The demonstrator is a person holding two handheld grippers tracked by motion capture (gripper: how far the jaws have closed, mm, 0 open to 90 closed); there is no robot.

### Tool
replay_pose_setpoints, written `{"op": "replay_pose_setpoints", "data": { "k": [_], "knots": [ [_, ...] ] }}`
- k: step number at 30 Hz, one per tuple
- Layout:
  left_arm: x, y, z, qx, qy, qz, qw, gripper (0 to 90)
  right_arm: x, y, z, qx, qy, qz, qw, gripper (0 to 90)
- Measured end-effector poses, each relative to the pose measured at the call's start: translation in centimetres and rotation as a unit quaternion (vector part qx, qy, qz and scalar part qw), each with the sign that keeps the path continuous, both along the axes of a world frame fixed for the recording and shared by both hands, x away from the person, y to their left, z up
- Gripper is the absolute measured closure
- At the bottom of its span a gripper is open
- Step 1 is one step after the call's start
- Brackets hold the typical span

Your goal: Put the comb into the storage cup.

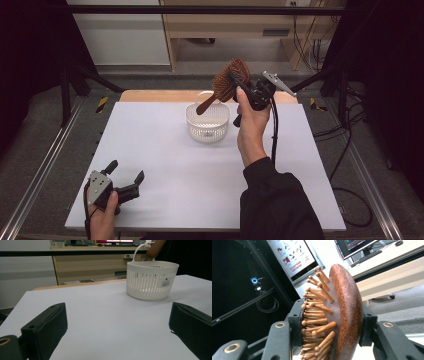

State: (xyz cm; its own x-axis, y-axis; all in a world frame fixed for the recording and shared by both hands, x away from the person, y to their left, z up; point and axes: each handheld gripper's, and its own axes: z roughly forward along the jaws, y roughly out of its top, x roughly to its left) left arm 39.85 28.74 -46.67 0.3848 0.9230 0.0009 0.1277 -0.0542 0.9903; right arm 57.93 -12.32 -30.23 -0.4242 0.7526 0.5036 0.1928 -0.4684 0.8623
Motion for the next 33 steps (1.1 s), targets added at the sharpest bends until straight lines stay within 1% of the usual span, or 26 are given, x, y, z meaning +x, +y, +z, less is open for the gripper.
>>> {"op": "replay_pose_setpoints", "data": {
  "k": [4,7,11,18,33],
  "knots": [
    [0.0,0.0,0.0,0.000,0.000,0.000,1.0000,2.0,0.1,-0.1,-0.2,-0.001,0.002,-0.003,1.0000,51.3],
    [0.0,0.0,0.0,0.001,0.000,0.001,1.0000,2.0,0.2,-0.2,-0.5,-0.009,0.003,-0.008,0.9999,51.3],
    [0.0,0.0,0.0,0.001,-0.001,0.000,1.0000,2.0,0.4,-0.2,-1.0,-0.004,0.009,-0.010,0.9999,51.3],
    [0.0,0.0,0.0,0.002,0.000,-0.001,1.0000,2.0,0.6,-0.4,-1.5,-0.006,0.013,-0.013,0.9998,51.3],
    [0.0,0.0,0.0,0.002,0.000,-0.001,1.0000,2.0,0.8,-0.2,-1.9,-0.012,0.016,-0.014,0.9997,51.2]
  ]
}}
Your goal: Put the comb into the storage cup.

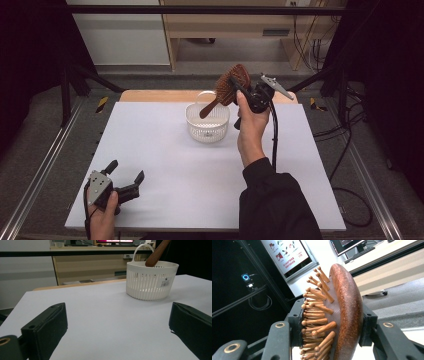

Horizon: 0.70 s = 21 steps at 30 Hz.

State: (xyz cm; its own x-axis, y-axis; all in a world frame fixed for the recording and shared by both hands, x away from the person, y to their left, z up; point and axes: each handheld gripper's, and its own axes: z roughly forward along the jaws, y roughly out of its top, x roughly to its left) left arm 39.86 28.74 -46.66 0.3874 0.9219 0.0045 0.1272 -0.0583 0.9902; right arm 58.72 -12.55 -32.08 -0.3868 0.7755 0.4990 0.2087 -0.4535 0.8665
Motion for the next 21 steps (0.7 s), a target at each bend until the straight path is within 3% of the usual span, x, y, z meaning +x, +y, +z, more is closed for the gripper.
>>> {"op": "replay_pose_setpoints", "data": {
  "k": [21],
  "knots": [
    [0.0,0.0,0.0,0.000,0.000,-0.001,1.0000,2.0,0.3,0.3,-1.8,-0.006,0.016,-0.002,0.9998,51.2]
  ]
}}
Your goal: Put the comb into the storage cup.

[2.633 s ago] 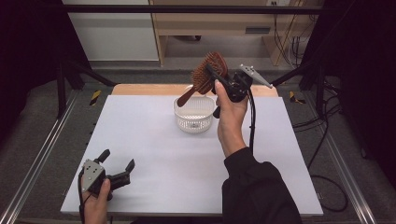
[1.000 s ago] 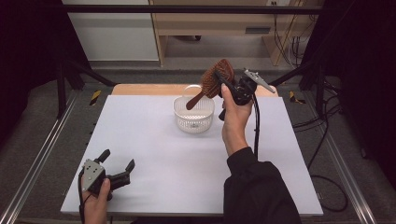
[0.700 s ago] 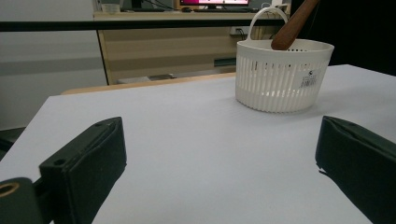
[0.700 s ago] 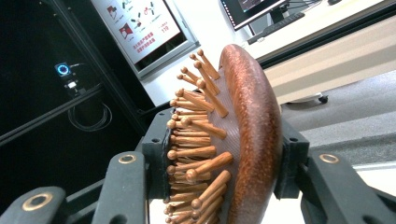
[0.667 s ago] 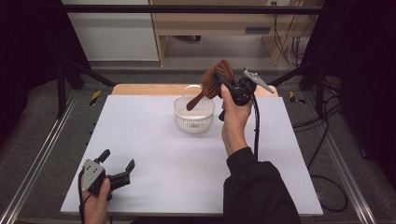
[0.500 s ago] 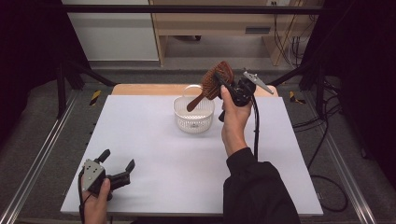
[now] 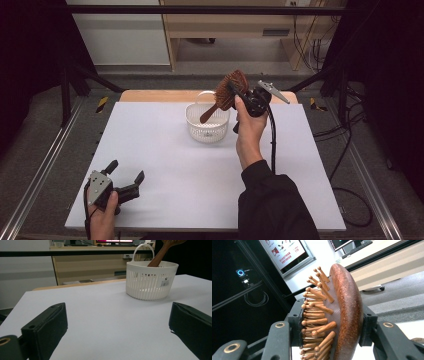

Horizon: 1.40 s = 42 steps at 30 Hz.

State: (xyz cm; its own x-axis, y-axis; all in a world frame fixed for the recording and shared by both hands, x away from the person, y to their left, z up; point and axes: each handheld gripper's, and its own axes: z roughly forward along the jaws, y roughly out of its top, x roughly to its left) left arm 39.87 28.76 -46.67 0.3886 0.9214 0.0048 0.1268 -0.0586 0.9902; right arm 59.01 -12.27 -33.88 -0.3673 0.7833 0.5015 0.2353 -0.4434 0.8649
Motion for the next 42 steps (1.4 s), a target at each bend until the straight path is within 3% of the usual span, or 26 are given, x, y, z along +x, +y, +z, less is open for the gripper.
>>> {"op": "replay_pose_setpoints", "data": {
  "k": [42],
  "knots": [
    [0.0,0.0,0.0,0.001,-0.001,-0.002,1.0000,2.1,0.8,1.1,-2.6,-0.008,0.022,0.005,0.9997,51.0]
  ]
}}
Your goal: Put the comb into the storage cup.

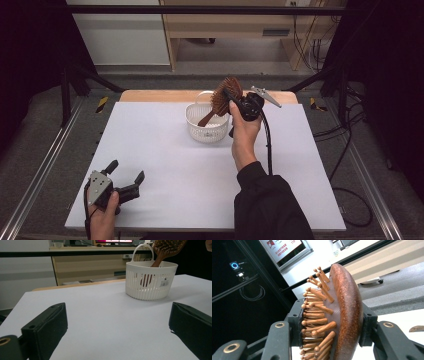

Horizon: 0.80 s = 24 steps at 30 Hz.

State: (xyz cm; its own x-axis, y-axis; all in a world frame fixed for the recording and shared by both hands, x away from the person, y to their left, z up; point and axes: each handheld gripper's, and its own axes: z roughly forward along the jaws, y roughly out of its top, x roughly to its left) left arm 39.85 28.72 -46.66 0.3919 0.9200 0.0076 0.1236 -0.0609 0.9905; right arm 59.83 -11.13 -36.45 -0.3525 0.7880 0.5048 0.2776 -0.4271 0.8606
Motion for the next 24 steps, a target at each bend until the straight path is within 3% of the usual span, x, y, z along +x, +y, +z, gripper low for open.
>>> {"op": "replay_pose_setpoints", "data": {
  "k": [24],
  "knots": [
    [0.0,0.0,0.0,0.000,0.002,-0.001,1.0000,2.1,0.3,1.5,-1.2,0.001,0.000,0.012,0.9999,50.8]
  ]
}}
